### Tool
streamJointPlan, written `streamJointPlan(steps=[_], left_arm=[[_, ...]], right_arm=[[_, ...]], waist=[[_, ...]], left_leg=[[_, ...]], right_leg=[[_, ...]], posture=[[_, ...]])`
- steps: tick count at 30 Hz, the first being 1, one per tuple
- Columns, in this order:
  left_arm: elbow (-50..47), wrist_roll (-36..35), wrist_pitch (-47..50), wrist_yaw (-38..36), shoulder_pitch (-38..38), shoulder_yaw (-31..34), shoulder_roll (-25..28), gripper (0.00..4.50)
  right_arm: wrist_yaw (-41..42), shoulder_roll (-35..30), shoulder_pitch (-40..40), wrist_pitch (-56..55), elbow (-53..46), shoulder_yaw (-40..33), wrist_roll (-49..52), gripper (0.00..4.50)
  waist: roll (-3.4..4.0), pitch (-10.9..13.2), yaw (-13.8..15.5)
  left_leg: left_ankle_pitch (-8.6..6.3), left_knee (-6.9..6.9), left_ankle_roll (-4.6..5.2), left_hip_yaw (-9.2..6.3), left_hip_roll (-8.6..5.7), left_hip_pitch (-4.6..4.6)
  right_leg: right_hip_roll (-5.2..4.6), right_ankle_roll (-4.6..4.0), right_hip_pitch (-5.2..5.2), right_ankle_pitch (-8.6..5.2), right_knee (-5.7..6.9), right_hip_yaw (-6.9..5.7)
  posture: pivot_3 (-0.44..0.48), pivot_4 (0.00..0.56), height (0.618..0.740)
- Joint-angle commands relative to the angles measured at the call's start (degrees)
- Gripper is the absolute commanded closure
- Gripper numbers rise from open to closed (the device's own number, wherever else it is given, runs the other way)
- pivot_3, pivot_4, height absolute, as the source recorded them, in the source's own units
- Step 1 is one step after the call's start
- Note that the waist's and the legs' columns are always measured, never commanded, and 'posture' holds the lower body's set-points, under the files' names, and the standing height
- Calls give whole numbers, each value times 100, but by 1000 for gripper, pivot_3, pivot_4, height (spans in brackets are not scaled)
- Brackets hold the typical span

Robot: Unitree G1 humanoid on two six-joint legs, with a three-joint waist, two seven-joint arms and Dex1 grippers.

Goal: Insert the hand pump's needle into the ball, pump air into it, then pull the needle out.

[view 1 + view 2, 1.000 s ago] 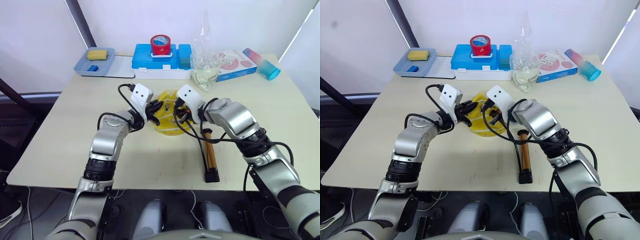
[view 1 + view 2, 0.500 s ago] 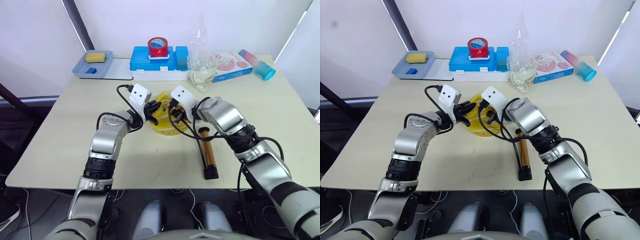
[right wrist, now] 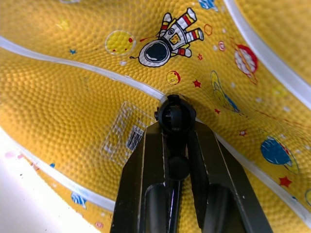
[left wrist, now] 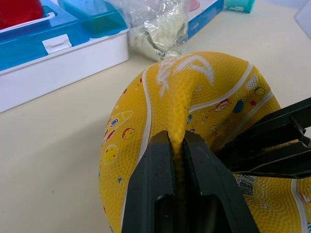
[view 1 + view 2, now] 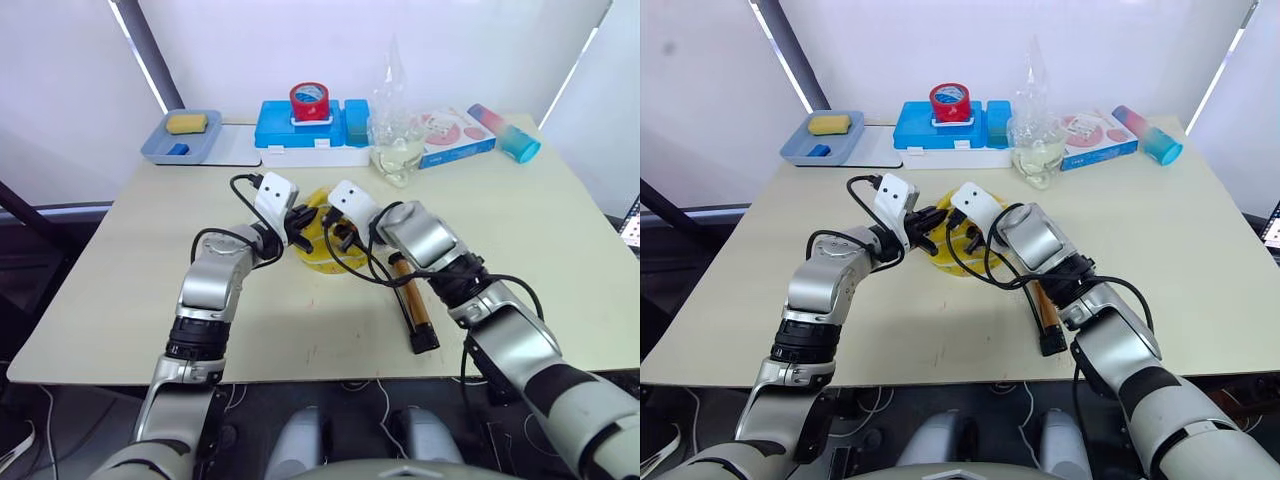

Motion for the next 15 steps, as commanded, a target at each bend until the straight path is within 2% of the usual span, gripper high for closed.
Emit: streamJointPlan(steps=[1,7,15], left_arm=[[7,-128,189,-180,141,-475,-227,4500],[3,-118,204,-167,148,-465,-254,4500],[45,-82,195,-205,136,-473,-278,4500]], right_arm=[[-89,219,276,-46,807,135,-111,4477],[-121,276,375,-148,864,-89,-192,4477],[-82,-18,664,-94,-253,-390,-163,4477]], waist=[[-6,-14,-8],[-8,-40,-18],[-5,-35,16]], left_leg=[[0,-1,0,0,2,2],[-12,-12,-20,1,3,23],[-15,-16,-26,4,2,23]], right_leg=[[1,-2,0,-2,1,1],[4,-1,4,-4,3,18],[-14,-1,4,-6,2,21]], posture=[[0,150,737],[0,150,737],[0,150,737]])
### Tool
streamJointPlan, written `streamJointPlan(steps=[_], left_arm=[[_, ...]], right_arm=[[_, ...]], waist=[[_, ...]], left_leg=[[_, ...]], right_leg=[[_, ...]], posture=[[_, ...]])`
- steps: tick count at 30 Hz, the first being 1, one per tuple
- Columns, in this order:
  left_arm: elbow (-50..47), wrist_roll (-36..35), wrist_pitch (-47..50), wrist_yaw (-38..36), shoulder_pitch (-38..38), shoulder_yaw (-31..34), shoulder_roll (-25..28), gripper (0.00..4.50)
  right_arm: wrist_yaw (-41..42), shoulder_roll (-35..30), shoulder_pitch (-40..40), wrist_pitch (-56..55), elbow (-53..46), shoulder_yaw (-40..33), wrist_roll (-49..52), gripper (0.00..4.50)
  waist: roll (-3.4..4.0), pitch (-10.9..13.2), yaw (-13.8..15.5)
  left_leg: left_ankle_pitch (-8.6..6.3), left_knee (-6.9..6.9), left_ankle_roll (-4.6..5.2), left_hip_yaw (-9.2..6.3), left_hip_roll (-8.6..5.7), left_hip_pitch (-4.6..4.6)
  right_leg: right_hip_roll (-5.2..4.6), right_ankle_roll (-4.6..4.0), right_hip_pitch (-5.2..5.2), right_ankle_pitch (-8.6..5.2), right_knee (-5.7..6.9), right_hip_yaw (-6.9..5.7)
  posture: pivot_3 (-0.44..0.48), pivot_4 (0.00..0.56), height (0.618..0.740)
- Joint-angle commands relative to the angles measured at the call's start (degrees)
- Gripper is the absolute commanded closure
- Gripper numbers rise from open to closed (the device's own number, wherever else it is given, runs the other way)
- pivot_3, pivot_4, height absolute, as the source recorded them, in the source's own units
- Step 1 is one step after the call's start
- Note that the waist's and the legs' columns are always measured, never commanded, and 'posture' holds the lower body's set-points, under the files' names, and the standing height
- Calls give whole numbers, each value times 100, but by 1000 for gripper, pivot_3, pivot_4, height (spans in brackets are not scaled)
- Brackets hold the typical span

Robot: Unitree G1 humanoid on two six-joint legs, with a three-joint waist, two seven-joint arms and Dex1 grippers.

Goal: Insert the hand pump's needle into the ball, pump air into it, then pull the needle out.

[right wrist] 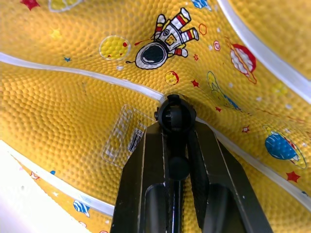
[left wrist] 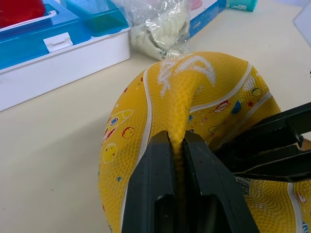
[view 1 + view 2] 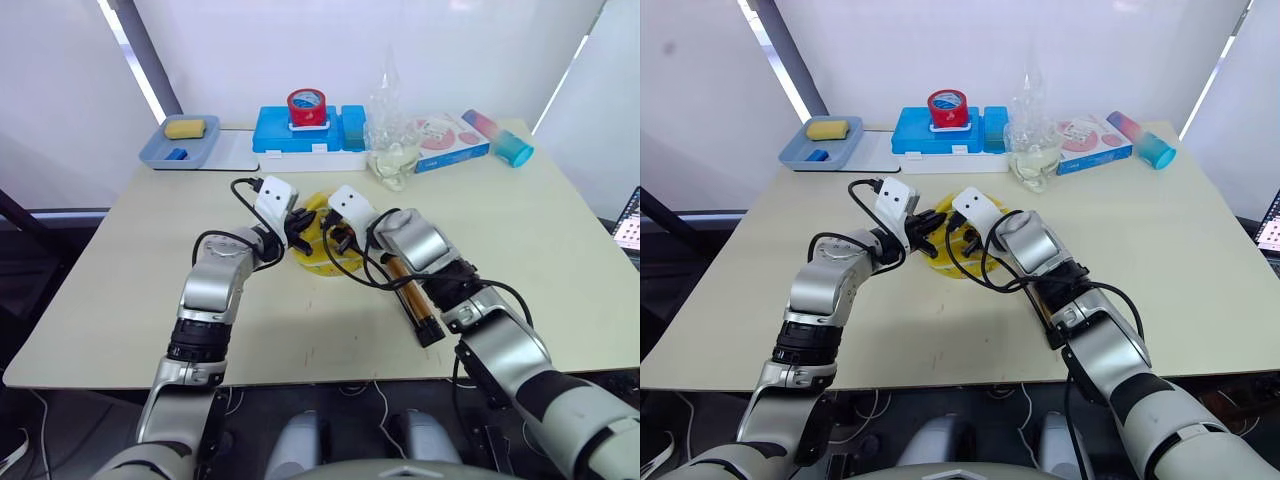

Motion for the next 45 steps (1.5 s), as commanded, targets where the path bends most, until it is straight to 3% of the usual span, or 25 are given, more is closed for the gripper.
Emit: streamJointPlan(steps=[1,8,19,28,37,45], left_arm=[[74,-154,117,-254,120,-473,-198,4500],[105,-105,89,-302,116,-464,-181,4500],[157,-97,30,-314,102,-457,-154,4500],[174,-98,8,-318,86,-475,-161,4500],[184,-110,-3,-355,76,-496,-120,4500],[274,-119,-77,-409,13,-541,-107,4500]], right_arm=[[-56,-165,387,95,-373,-13,-34,4477],[164,-590,754,250,-1812,-289,188,4477],[443,-1031,923,428,-2632,-306,550,4477],[439,-1460,1221,364,-3132,-440,703,35],[751,-2036,2063,251,-4681,-1343,1538,35],[977,-2579,3327,-722,-5600,-2390,2107,35]], waist=[[-3,5,25],[22,50,113],[33,110,214],[36,117,218],[33,121,232],[26,125,284]], left_leg=[[0,0,0,0,-1,-2],[12,3,22,-23,-19,-59],[14,11,30,-93,-42,-155],[17,12,26,-128,-50,-157],[18,12,25,-148,-77,-154],[17,16,26,-158,-77,-154]], right_leg=[[-2,0,0,0,-1,-1],[-6,-23,-27,14,-15,-31],[-2,-5,-48,27,-79,-93],[0,4,-34,26,-80,-124],[-2,26,-21,12,-80,-126],[-7,48,-15,-1,-82,-131]], posture=[[0,150,737],[0,150,737],[0,150,737],[0,150,737],[0,150,737],[0,150,737]])
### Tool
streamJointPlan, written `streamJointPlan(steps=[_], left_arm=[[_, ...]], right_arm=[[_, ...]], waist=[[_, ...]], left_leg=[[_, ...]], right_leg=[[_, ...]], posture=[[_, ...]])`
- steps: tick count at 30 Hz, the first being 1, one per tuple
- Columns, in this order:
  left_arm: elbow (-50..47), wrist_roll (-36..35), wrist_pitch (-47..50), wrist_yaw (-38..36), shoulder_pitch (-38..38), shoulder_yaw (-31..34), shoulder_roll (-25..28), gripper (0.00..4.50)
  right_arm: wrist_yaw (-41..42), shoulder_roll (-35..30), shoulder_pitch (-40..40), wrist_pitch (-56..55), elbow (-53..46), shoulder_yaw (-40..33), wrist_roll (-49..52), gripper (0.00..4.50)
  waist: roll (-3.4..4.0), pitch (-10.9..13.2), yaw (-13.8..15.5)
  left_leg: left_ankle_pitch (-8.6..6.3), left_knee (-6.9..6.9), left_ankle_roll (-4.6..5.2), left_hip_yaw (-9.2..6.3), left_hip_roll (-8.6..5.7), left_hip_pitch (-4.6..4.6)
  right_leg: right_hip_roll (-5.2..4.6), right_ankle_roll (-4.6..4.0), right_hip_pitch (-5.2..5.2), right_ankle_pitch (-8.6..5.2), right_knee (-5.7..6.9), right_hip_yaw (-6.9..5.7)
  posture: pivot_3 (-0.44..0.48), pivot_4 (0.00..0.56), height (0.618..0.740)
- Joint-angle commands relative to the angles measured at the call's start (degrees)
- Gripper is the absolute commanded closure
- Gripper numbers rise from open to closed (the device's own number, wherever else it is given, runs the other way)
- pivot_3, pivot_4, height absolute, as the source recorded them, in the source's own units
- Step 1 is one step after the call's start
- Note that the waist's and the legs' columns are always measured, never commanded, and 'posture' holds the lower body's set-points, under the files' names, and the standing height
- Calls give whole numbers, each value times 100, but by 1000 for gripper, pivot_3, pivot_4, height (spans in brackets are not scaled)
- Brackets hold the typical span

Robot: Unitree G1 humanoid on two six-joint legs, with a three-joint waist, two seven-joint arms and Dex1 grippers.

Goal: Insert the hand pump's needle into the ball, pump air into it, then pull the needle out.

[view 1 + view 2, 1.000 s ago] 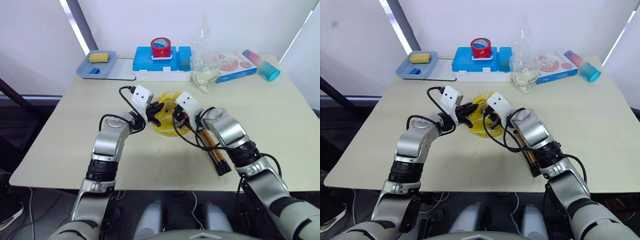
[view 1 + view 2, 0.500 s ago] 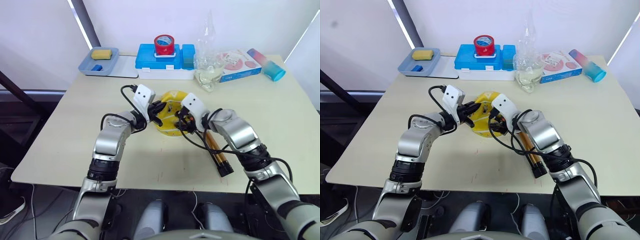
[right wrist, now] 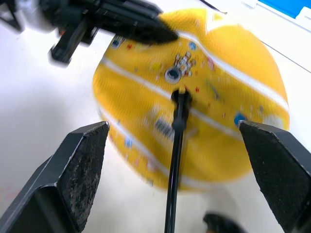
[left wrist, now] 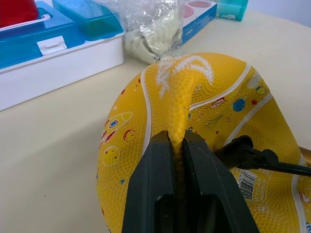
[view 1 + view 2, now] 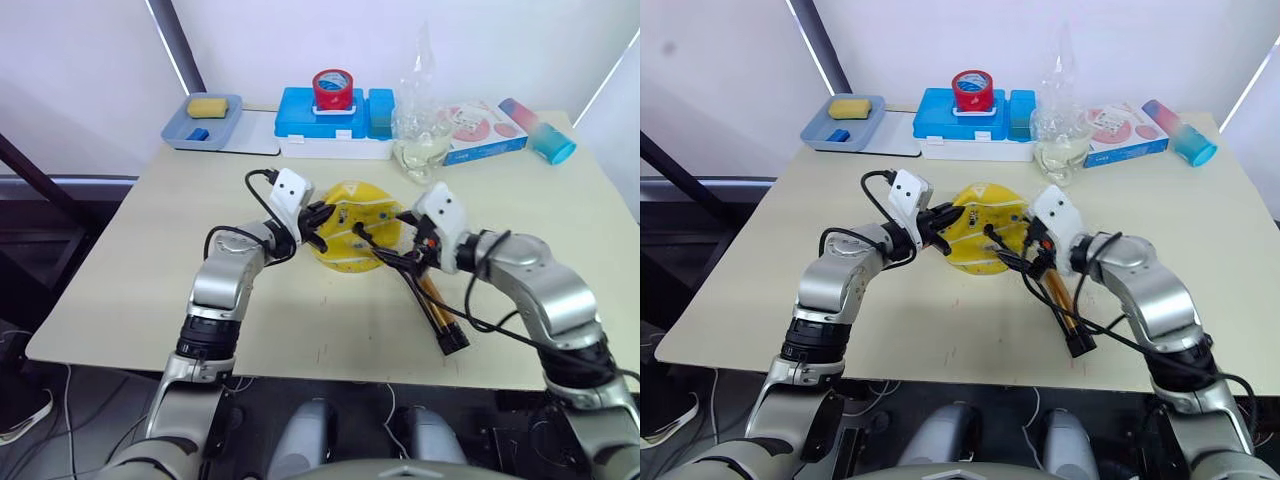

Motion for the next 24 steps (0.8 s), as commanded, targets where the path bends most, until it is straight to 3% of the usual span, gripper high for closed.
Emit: streamJointPlan(steps=[1,5,11,24], left_arm=[[360,3,134,-120,165,-343,-33,4500],[450,10,93,-142,89,-355,-31,4500],[769,120,-209,-283,-106,-504,-46,4500],[1907,356,-1494,-1050,-903,-820,18,4500]], right_arm=[[26,-73,458,-565,-538,-856,410,35],[45,16,1124,-961,-673,-1719,879,35],[805,-269,2664,-2042,-415,-2778,1327,35],[1644,-378,3898,-3729,158,-3429,1730,35]], waist=[[-1,1,5],[-8,4,63],[-8,5,87],[-6,6,201]], left_leg=[[0,0,0,1,0,0],[0,2,1,-4,1,1],[-1,3,3,-9,-5,2],[19,15,27,-12,-11,9]], right_leg=[[0,1,0,0,0,1],[1,2,3,-2,1,-1],[0,6,13,-5,-2,5],[-2,-9,30,-18,2,20]], posture=[[0,150,737],[0,150,737],[0,150,737],[0,150,737]])
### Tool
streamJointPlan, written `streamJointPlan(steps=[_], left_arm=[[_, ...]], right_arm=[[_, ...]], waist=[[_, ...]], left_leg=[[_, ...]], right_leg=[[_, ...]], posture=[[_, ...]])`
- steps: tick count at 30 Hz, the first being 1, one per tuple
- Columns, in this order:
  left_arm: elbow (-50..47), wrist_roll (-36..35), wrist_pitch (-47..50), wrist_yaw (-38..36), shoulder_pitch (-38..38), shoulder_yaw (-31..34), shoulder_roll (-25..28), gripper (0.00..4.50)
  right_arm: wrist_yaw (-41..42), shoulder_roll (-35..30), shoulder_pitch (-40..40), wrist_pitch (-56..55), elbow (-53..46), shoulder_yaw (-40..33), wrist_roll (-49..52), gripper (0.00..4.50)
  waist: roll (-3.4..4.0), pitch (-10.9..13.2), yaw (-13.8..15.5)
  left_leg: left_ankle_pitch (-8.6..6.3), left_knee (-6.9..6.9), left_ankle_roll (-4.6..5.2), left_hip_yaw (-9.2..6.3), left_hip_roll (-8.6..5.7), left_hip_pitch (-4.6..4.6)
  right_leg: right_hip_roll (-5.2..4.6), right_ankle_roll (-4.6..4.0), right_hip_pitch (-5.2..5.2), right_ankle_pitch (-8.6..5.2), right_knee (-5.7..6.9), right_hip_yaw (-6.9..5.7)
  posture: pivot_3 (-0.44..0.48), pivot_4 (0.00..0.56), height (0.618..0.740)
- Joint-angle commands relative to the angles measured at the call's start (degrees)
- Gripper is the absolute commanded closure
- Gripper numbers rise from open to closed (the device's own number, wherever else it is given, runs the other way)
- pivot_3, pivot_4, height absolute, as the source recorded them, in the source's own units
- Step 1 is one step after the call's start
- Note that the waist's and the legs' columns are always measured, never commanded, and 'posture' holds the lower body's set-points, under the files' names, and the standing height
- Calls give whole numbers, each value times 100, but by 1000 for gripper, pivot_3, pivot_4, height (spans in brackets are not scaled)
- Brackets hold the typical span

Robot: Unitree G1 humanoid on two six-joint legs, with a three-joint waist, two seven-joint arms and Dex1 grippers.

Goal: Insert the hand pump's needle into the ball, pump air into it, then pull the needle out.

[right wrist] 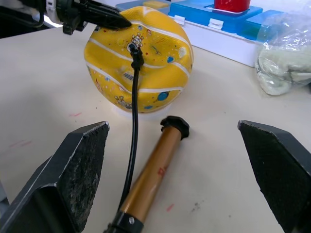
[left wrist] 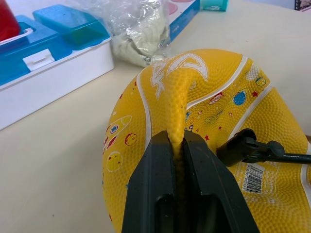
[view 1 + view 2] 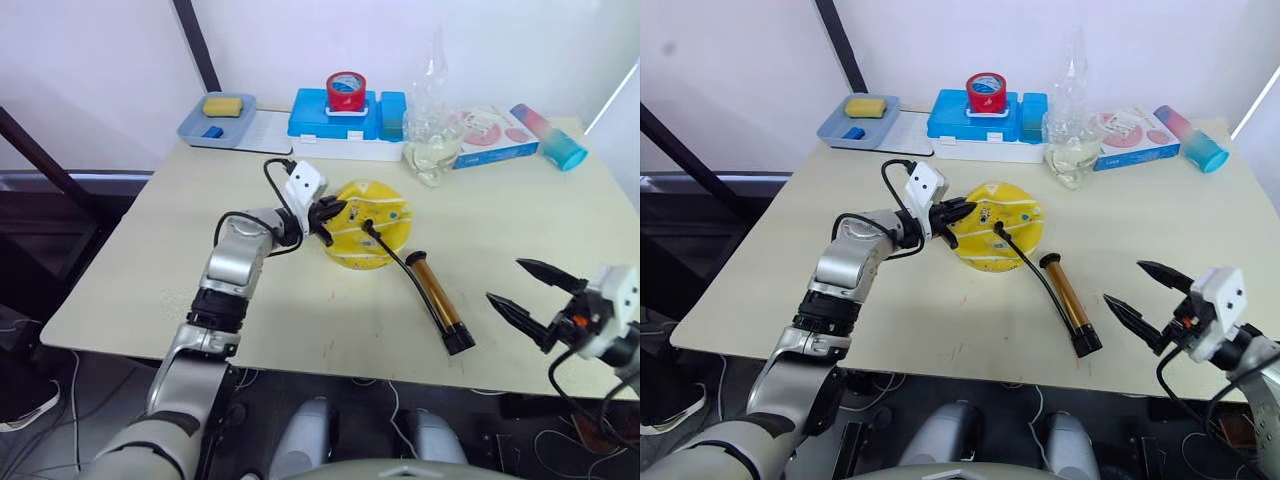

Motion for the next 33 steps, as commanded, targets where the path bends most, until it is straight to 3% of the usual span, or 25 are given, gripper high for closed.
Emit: streamJointPlan(steps=[1,8,16,19,20,23,27,28,33], left_arm=[[396,113,-416,-382,-54,-384,-105,4500],[740,219,-874,-685,-238,-432,-119,4500],[526,83,-745,-688,-132,-239,-131,4500],[367,-20,-636,-681,-77,-133,-95,3311],[308,-41,-633,-654,-61,-85,-79,3189],[52,-157,-537,-602,1,62,-11,2114],[-444,-421,-374,-589,128,291,118,217],[-575,-492,-317,-602,178,325,159,47],[-1271,-883,-30,-741,526,570,447,47]], right_arm=[[260,-90,118,-506,33,-232,197,35],[525,-226,273,-771,143,-152,326,35],[658,-306,276,-1038,339,-144,313,35],[674,-315,271,-1127,425,-109,289,0],[674,-315,267,-1150,450,-95,281,0],[682,-312,285,-1226,499,-78,268,0],[696,-322,306,-1306,563,-79,280,0],[702,-322,318,-1321,575,-83,286,0],[732,-316,361,-1426,702,-104,282,0]], waist=[[0,0,19],[-2,2,26],[-6,5,23],[-7,6,19],[-8,8,11],[-17,21,-11],[-21,40,-68],[-25,45,-83],[-26,54,-158]], left_leg=[[0,0,0,-3,-3,-2],[-3,-1,5,-6,-13,-8],[-3,-2,6,-8,-14,-7],[-4,-1,7,-7,-14,-7],[-4,-1,6,-7,-14,-7],[-3,-2,6,-8,-13,-5],[-3,-1,5,-4,-13,-5],[-3,-1,5,-5,-12,-5],[-1,-2,2,-3,-12,-3]], right_leg=[[0,-1,0,0,0,0],[-3,-5,7,3,-3,0],[-3,16,8,12,-3,0],[-3,13,9,16,-2,1],[-3,13,9,16,-2,1],[-1,11,8,18,0,2],[0,6,7,22,2,7],[0,5,7,22,2,7],[0,5,8,23,2,12]], posture=[[0,150,737],[0,150,737],[0,150,737],[0,150,737],[0,150,737],[0,150,737],[0,150,737],[0,150,737],[0,150,737]])
